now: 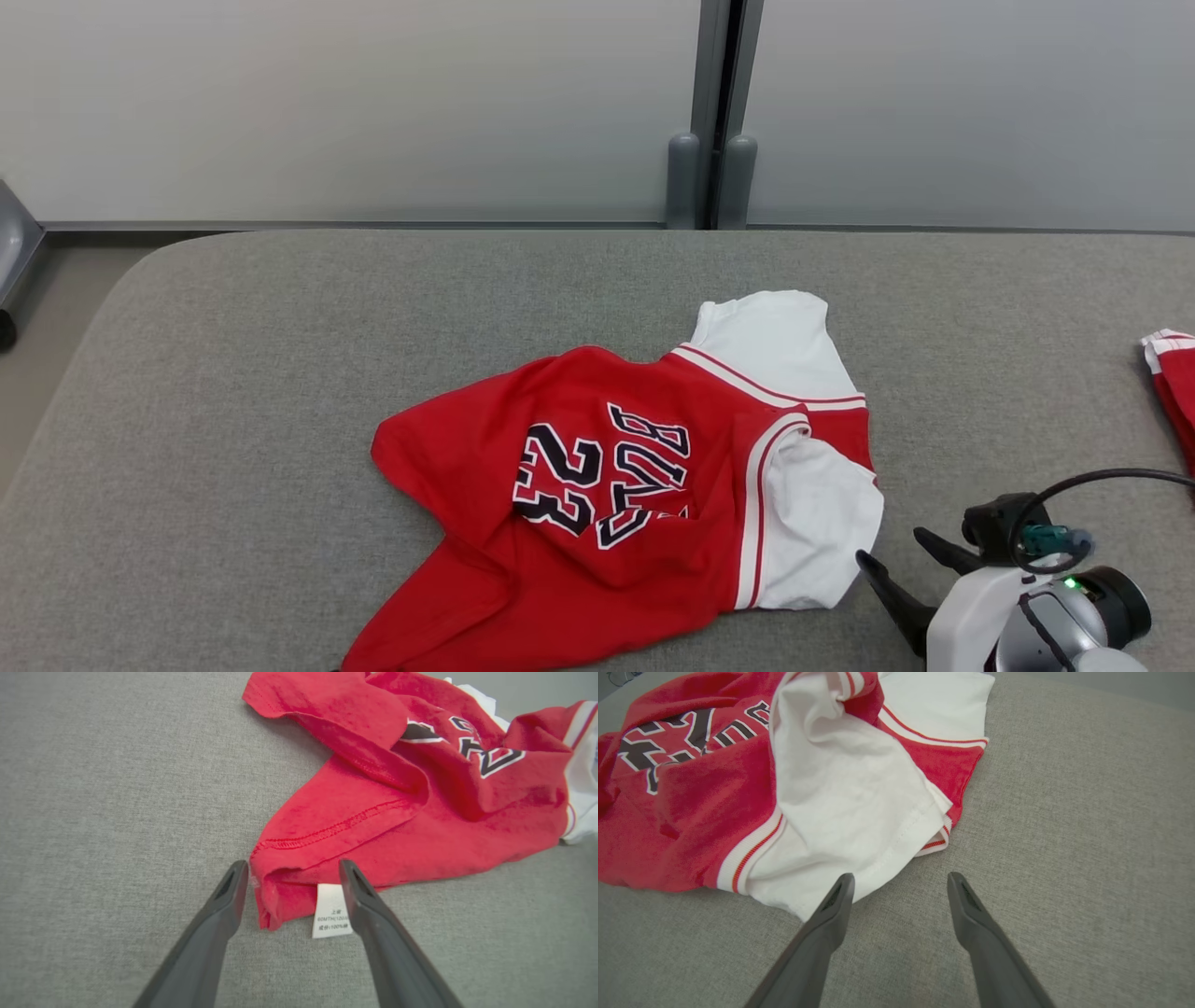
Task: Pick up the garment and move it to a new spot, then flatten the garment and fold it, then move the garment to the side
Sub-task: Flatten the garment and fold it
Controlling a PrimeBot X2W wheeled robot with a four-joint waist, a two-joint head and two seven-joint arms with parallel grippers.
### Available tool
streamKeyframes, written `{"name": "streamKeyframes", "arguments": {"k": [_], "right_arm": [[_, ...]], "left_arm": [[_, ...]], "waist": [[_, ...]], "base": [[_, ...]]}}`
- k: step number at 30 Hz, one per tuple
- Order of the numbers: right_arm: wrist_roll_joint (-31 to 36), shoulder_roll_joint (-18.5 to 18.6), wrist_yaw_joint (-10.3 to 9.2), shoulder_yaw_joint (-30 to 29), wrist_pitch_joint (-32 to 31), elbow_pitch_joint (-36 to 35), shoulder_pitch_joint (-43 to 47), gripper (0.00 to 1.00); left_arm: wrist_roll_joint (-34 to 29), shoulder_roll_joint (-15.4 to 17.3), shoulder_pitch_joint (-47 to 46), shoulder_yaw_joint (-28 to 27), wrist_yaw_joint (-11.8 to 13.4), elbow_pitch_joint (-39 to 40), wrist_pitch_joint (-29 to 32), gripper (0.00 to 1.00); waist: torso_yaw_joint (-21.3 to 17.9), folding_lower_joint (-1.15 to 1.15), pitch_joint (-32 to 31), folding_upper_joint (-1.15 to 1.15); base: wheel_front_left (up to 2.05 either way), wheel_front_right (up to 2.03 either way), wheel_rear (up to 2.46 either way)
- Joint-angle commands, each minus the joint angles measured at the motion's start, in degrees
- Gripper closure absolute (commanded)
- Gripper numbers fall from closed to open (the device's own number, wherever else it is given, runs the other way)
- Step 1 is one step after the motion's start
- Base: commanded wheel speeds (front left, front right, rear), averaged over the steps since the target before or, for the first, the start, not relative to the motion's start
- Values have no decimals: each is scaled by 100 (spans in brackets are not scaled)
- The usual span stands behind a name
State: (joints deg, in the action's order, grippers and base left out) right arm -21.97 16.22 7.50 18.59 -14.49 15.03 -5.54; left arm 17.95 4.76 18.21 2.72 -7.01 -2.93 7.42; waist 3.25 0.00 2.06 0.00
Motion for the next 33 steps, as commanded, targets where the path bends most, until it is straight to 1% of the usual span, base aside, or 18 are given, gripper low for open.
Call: {"name": "streamKeyframes", "arguments": {"k": [1,5,10,20,21,22,23,24,28,29,30,31,32,33], "right_arm": [[-90,80,-2,-25,-103,-80,-110,0],[-269,72,-2,37,-163,-156,-180,0],[-455,13,-2,187,-90,-133,-251,0],[-740,57,-2,523,156,-99,-399,0],[-751,73,-2,530,192,-100,-427,17],[-764,84,-2,535,222,-92,-450,53],[-774,99,-2,544,246,-83,-465,64],[-786,117,-2,558,256,-75,-468,69],[-799,196,-2,552,297,-53,-463,66],[-807,203,-2,549,298,-54,-457,69],[-810,209,-2,568,309,-70,-461,74],[-837,209,-2,599,328,-99,-468,95],[-868,212,-2,636,352,-133,-480,100],[-935,217,-2,695,358,-172,-491,100]], "left_arm": [[47,7,-5,12,61,72,100,0],[113,-15,-41,101,88,150,283,0],[93,-4,-130,131,134,188,325,0],[274,3,-226,203,99,204,409,0],[278,0,-238,209,98,193,408,0],[303,-5,-242,220,96,185,407,0],[324,-7,-244,225,94,175,407,0],[327,3,-245,235,91,165,423,0],[358,15,-250,241,124,153,419,0],[372,15,-261,250,122,154,415,0],[390,11,-275,245,124,161,395,0],[395,15,-276,254,124,156,394,10],[406,26,-281,277,107,155,388,51],[461,15,-300,262,98,155,347,77]], "waist": [[33,0,135,0],[70,0,301,0],[112,0,466,0],[147,0,613,0],[140,0,618,0],[133,0,622,0],[125,0,625,0],[117,0,627,0],[87,0,621,0],[83,0,621,0],[78,0,623,0],[72,0,627,0],[67,0,631,0],[62,0,631,0]], "base": [[0,0,0],[0,0,0],[0,0,0],[0,0,0],[0,0,0],[0,0,0],[0,0,0],[0,0,0],[0,0,0],[0,0,0],[0,0,0],[0,0,0],[0,0,0],[0,0,0]]}}
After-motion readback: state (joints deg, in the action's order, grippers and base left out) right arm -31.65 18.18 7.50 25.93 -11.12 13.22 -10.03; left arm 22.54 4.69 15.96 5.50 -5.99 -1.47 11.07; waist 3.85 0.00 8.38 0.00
